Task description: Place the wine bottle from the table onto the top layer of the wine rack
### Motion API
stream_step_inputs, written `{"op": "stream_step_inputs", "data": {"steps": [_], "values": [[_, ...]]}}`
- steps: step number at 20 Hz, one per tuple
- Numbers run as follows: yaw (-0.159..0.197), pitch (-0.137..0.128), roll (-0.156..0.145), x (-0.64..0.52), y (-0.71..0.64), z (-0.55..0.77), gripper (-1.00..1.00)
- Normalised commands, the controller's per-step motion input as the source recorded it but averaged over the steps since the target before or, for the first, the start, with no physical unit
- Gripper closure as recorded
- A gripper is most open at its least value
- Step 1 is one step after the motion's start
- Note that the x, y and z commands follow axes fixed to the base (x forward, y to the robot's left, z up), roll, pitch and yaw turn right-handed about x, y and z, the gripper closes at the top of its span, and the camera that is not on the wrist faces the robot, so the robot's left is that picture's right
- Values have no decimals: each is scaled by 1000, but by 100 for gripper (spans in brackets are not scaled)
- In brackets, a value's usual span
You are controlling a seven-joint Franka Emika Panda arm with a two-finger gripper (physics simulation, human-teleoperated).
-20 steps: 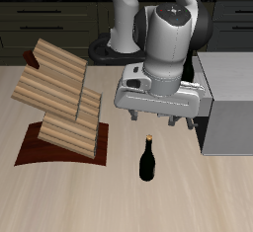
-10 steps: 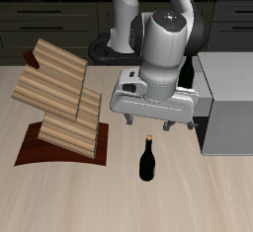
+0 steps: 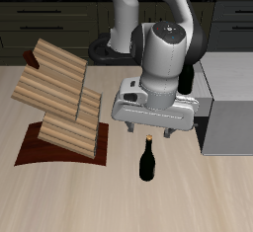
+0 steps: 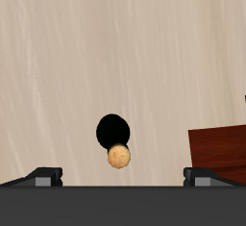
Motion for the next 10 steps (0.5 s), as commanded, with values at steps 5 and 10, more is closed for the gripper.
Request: {"op": "stream_step_inputs", "data": {"steps": [5,10], "values": [[5,12,1,9,13,-152,-100],[-6,30,-3,23,-22,-222,-100]]}}
